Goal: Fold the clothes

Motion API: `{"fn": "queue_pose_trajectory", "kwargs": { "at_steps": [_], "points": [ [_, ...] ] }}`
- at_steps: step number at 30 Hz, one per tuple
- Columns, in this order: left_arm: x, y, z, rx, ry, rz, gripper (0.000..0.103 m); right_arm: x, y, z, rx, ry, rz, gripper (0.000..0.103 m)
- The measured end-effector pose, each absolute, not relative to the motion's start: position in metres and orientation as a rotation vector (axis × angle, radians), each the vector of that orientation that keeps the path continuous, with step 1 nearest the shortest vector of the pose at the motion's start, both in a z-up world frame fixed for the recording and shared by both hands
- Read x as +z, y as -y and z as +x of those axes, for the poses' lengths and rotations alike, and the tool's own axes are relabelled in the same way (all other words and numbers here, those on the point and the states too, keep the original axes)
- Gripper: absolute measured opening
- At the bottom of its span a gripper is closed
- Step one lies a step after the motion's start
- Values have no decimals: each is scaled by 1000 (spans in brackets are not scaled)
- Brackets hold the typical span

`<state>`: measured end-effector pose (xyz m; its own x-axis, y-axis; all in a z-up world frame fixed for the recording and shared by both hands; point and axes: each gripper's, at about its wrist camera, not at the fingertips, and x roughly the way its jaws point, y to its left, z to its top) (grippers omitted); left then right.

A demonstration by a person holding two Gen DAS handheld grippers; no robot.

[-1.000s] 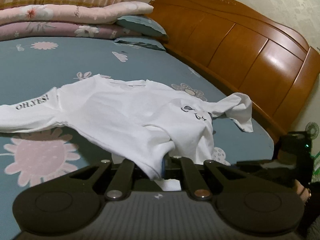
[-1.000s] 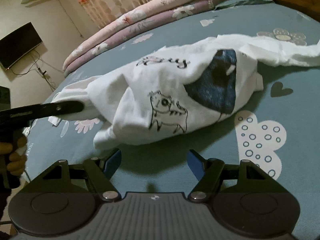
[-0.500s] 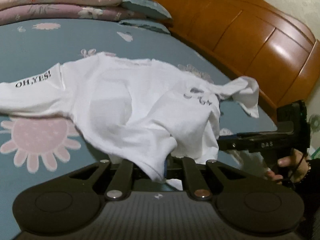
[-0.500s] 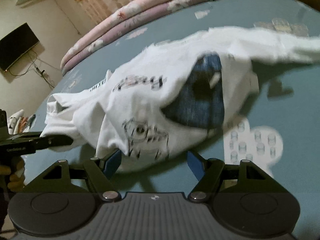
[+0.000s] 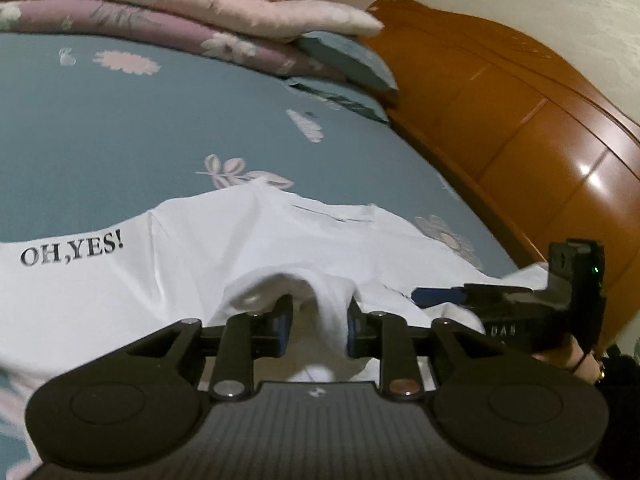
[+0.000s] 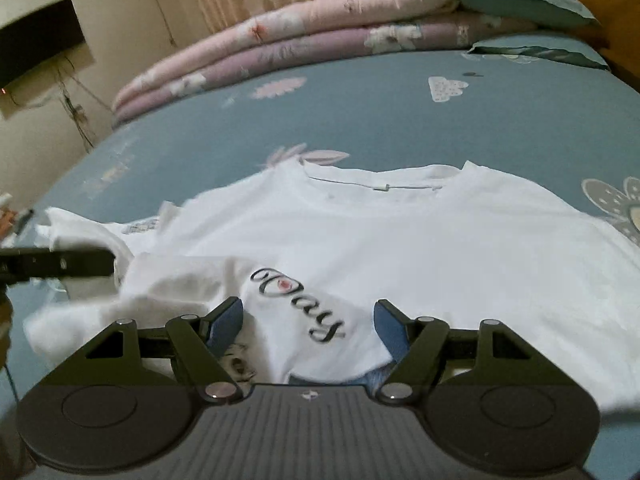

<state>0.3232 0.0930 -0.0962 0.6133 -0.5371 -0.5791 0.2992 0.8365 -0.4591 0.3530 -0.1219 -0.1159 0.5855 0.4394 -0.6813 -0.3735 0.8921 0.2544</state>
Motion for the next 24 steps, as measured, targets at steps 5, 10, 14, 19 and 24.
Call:
{"fn": "queue_pose_trajectory", "kwargs": {
  "at_steps": [5, 10, 14, 19, 24],
  "points": [
    [-101, -99, 337, -458, -790, -353, 39, -118, 126, 360, 461, -829, 98, 76],
    [-105, -105, 338, -426, -816, -362, 47, -92, 135, 323, 463, -765, 100, 76],
    [-100, -111, 328, -406, -827, -332, 53, -72, 138, 277, 464, -714, 36, 79],
    [-81, -122, 289, -380, -830, -213, 63, -55, 133, 225, 450, -686, -39, 79],
    [-69, -125, 246, -359, -807, -57, 64, -57, 128, 189, 451, -694, -9, 79]
  ]
}}
